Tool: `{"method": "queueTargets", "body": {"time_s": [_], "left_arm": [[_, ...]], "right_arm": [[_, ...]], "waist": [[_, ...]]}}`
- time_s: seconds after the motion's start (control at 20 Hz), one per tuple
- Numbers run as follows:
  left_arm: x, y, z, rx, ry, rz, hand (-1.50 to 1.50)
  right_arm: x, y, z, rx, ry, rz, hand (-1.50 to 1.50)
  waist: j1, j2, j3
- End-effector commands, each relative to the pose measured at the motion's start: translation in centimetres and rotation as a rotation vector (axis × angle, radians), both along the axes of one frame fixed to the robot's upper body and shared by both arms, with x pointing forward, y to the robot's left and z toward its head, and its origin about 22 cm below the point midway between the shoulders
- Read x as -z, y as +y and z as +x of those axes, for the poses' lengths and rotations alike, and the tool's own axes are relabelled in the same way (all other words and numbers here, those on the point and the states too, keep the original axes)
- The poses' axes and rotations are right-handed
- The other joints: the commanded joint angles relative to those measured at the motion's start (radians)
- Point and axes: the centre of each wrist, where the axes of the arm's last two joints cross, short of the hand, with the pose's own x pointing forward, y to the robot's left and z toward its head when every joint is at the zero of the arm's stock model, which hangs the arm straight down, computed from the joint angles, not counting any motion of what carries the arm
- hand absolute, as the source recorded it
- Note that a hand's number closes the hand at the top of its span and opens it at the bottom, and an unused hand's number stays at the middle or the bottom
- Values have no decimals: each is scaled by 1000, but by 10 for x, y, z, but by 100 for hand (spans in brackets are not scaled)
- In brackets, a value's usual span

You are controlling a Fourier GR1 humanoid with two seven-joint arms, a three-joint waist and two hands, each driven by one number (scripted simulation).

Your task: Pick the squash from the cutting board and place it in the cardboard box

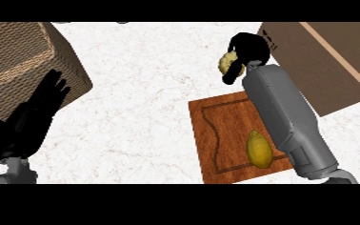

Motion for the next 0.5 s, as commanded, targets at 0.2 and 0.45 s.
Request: {"method": "queueTargets", "body": {"time_s": [0.2, 0.45], "left_arm": [[-6, 12, -7, -11, 9, -9, 0], [5, 11, -2, -32, 11, 3, 0]], "right_arm": [[-78, 25, 6, -37, -307, 22, 150], [-135, 31, 0, 72, -500, 37, 150]], "waist": [[-19, -12, -1], [-25, -12, -1]]}}
